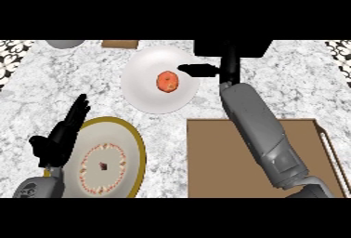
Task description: Pick the squash from the tray and place it in the plate
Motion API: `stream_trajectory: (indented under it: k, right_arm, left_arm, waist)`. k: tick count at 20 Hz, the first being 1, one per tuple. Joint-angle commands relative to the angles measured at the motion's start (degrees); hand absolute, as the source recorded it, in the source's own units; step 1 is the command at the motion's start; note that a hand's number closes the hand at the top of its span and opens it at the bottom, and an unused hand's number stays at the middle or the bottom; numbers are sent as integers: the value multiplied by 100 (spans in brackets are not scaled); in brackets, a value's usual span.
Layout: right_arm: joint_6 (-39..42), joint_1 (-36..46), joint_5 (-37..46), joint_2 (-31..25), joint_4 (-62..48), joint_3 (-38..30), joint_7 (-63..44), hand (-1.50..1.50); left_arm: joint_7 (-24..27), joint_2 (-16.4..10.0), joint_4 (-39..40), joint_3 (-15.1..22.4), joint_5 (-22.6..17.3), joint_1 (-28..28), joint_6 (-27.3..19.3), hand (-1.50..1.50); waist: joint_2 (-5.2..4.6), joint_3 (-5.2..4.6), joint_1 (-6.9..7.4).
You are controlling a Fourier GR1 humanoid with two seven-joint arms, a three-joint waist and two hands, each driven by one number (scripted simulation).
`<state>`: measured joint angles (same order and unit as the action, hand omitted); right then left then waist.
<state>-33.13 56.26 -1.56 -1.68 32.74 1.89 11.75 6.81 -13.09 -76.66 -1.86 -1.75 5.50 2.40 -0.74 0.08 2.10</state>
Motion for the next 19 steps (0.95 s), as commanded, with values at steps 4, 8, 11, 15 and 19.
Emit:
stream_trajectory:
  k: [4,8,11,15,19]
  right_arm:
    - [1502,-909,-425,-728,-31,-441,1200,-150]
    - [2158,-477,-347,-1085,-791,-583,1633,-150]
    - [2303,-760,-239,-1148,-999,-596,2121,-150]
    - [2254,-991,-55,-1152,-1287,-576,2505,-150]
    - [2502,-731,-80,-1494,-1701,-832,2777,-150]
  left_arm:
    - [137,-52,11,-147,-81,-289,133,0]
    - [-169,62,-125,-41,153,-5,-129,0]
    - [-273,19,-287,-132,30,-7,-10,0]
    - [122,-256,121,-459,-210,-59,421,0]
    - [146,55,122,-177,107,-12,190,0]
  waist:
    - [58,-5,-171]
    - [26,-3,-98]
    - [37,-4,-116]
    - [34,-5,-113]
    - [25,-3,-91]
